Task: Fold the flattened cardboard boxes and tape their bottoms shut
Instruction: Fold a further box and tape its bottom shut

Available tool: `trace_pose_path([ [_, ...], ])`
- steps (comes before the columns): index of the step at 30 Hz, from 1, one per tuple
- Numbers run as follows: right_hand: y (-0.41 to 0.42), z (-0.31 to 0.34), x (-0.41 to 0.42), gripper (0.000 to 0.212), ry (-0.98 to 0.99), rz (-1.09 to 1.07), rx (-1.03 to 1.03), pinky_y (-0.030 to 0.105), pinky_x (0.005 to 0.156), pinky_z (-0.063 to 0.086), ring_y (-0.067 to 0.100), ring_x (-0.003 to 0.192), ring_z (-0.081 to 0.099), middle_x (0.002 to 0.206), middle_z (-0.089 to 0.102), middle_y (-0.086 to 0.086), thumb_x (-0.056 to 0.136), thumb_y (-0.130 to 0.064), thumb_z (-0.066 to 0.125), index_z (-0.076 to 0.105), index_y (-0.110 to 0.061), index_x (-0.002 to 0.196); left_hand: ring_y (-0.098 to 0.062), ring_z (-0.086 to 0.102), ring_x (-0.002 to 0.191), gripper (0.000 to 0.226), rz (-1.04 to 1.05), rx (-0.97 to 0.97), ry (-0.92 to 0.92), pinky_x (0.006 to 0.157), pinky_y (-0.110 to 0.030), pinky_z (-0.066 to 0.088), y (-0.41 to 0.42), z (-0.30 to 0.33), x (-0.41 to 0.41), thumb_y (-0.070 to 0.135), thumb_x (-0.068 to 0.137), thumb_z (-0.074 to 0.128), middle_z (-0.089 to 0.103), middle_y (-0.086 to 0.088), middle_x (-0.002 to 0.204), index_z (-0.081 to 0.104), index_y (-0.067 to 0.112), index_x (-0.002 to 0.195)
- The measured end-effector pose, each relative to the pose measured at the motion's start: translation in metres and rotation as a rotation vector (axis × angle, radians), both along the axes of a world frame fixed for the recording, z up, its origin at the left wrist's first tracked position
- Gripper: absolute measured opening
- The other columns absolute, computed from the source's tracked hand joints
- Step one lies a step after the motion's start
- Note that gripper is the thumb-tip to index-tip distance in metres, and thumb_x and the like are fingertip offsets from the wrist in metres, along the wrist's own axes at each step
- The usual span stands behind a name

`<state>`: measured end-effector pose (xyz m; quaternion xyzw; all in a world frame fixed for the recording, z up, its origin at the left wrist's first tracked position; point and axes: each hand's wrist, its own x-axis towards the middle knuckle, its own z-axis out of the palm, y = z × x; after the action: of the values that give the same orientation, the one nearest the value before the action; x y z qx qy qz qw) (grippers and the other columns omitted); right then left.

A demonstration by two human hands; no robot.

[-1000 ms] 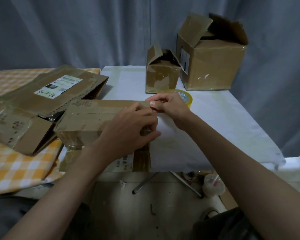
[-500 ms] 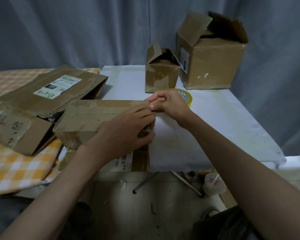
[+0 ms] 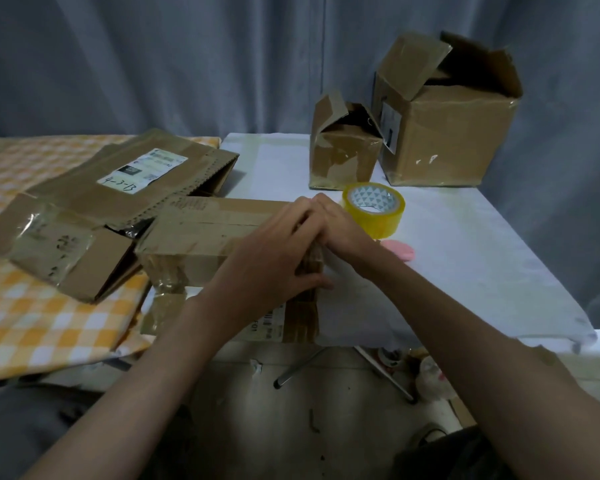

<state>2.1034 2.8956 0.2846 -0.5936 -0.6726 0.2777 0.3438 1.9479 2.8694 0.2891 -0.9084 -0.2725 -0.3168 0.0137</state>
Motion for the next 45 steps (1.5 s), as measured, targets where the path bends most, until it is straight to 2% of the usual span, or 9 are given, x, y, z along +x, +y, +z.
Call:
trace_pose_path([
  [7, -0.001, 0.001, 0.000, 0.030, 0.152, -0.119, -0.014, 0.042, 0.098, 0.040, 0.017, 0.099, 0.053, 0.100, 0.058, 0.001, 0.108, -0.031, 0.033, 0.054, -0.014, 0.096, -0.007, 0.046, 0.111, 0.074, 0.172, -0.212, 0.199, 0.094, -0.033, 0.044, 0.019, 0.028, -0.045, 0.088, 0.065, 0.053, 0.047, 0.017, 0.127, 0.053, 0.037, 0.117],
  [13, 0.004, 0.011, 0.003, 0.034, 0.018, -0.191, 0.032, 0.031, 0.086, 0.037, 0.018, 0.106, 0.054, 0.115, 0.060, 0.004, 0.104, -0.038, 0.044, 0.057, -0.010, 0.120, -0.006, 0.042, 0.137, 0.083, 0.204, -0.383, 0.212, 0.114, -0.046, 0.038, 0.024, 0.036, -0.083, 0.087, 0.067, 0.051, 0.043, 0.020, 0.150, 0.048, 0.047, 0.140],
  [17, -0.006, 0.025, 0.012, 0.029, 0.011, -0.306, 0.074, 0.043, 0.077, 0.054, 0.032, 0.091, 0.063, 0.100, 0.063, 0.018, 0.098, -0.040, 0.054, 0.050, -0.011, 0.092, -0.014, 0.040, 0.140, 0.082, 0.381, -0.289, 0.281, 0.113, -0.046, 0.036, 0.013, 0.031, -0.055, 0.084, 0.077, 0.033, 0.037, 0.015, 0.156, 0.037, 0.042, 0.148],
  [20, -0.023, 0.032, 0.017, 0.046, -0.098, -0.252, -0.087, 0.036, 0.054, 0.053, 0.032, 0.077, 0.066, 0.087, 0.066, 0.019, 0.097, -0.048, 0.051, 0.056, -0.003, 0.088, -0.019, 0.049, 0.126, 0.069, 0.508, -0.254, 0.262, 0.091, -0.034, 0.039, 0.008, 0.026, -0.034, 0.073, 0.089, 0.044, 0.047, 0.005, 0.145, 0.041, 0.030, 0.142],
  [23, -0.033, 0.031, 0.024, 0.049, -0.212, -0.249, -0.121, 0.039, 0.067, 0.051, 0.025, 0.082, 0.061, 0.091, 0.064, 0.008, 0.094, -0.059, 0.050, 0.061, -0.012, 0.098, -0.020, 0.055, 0.110, 0.068, 0.524, -0.285, 0.198, 0.079, -0.031, 0.040, 0.015, 0.023, -0.029, 0.076, 0.085, 0.047, 0.056, 0.002, 0.126, 0.047, 0.025, 0.131],
  [28, -0.038, 0.026, 0.022, 0.040, 0.104, -0.239, -0.208, 0.037, 0.066, 0.063, 0.022, 0.068, 0.070, 0.090, 0.069, 0.012, 0.099, -0.044, 0.054, 0.062, -0.005, 0.106, -0.015, 0.065, 0.077, 0.053, 0.256, -0.449, 0.177, 0.063, -0.027, 0.048, 0.028, 0.044, -0.061, 0.067, 0.095, 0.029, 0.069, 0.000, 0.088, 0.066, 0.032, 0.113],
  [32, -0.025, 0.021, 0.022, 0.036, 0.274, -0.301, -0.169, 0.037, 0.078, 0.062, 0.021, 0.069, 0.066, 0.084, 0.066, 0.012, 0.101, -0.033, 0.056, 0.066, 0.002, 0.103, 0.002, 0.055, 0.117, 0.064, 0.126, -0.441, 0.121, 0.097, -0.024, 0.043, 0.029, 0.046, -0.084, 0.065, 0.096, 0.029, 0.066, 0.006, 0.129, 0.073, 0.023, 0.115],
  [39, 0.000, 0.018, 0.026, 0.015, 0.525, -0.385, -0.066, 0.032, 0.082, 0.057, 0.016, 0.072, 0.062, 0.092, 0.064, 0.006, 0.101, -0.012, 0.055, 0.066, -0.010, 0.110, 0.017, 0.033, 0.134, 0.076, 0.024, -0.662, 0.139, 0.118, -0.022, 0.024, 0.026, 0.044, -0.104, 0.077, 0.050, 0.077, 0.045, 0.039, 0.140, 0.061, 0.057, 0.122],
  [45, -0.005, 0.022, 0.071, 0.046, -0.505, -0.438, -0.111, 0.041, 0.103, 0.039, 0.032, 0.126, 0.047, 0.136, 0.056, 0.012, 0.089, -0.025, 0.067, 0.058, -0.018, 0.134, 0.013, 0.036, 0.132, 0.077, 0.069, -0.516, 0.153, 0.114, -0.016, 0.023, 0.021, 0.042, -0.097, 0.067, 0.050, 0.077, 0.049, 0.031, 0.141, 0.063, 0.050, 0.123],
])
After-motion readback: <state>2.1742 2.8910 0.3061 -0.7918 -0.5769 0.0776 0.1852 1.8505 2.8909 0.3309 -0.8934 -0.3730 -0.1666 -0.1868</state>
